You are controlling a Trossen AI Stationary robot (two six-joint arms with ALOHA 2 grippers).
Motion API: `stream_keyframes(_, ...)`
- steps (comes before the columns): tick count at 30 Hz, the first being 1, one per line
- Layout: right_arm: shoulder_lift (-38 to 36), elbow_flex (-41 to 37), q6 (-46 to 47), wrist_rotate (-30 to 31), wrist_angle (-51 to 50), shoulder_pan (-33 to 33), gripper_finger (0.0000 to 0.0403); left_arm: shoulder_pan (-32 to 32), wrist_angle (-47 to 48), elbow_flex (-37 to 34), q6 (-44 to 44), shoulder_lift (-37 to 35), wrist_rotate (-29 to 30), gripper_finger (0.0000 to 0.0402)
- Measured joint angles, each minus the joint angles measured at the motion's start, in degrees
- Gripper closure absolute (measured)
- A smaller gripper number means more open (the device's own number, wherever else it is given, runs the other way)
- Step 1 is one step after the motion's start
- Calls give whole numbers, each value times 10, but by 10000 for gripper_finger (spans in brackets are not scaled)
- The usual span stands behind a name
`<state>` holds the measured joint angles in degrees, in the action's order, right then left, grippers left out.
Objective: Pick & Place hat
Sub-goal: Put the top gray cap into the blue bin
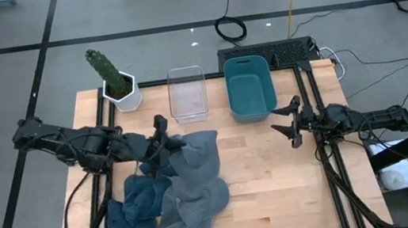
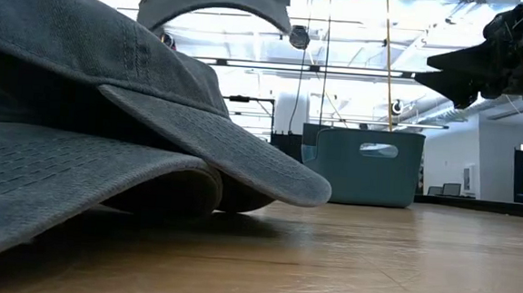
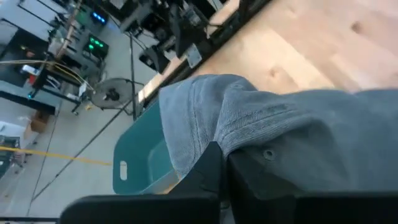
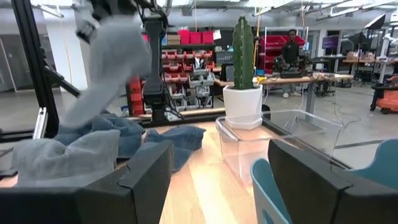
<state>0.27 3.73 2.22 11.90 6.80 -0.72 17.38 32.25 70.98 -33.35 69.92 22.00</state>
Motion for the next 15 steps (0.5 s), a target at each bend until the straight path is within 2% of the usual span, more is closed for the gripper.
stream_keyframes(4, 0, 0, 4, 0, 30, 0, 151, -1, -9, 0, -6, 12, 2, 376)
stream_keyframes(7, 1, 0, 75, -1, 53, 0, 151, 5, -7, -1, -21, 20, 3, 383)
stream_keyframes(11, 1, 0, 189, -1, 67, 0, 151, 13, -18, -1, -79, 45, 2, 393)
stream_keyframes(15, 1, 0, 198, 35, 88, 0, 151, 22, -26, 0, -156, 89, 21, 379)
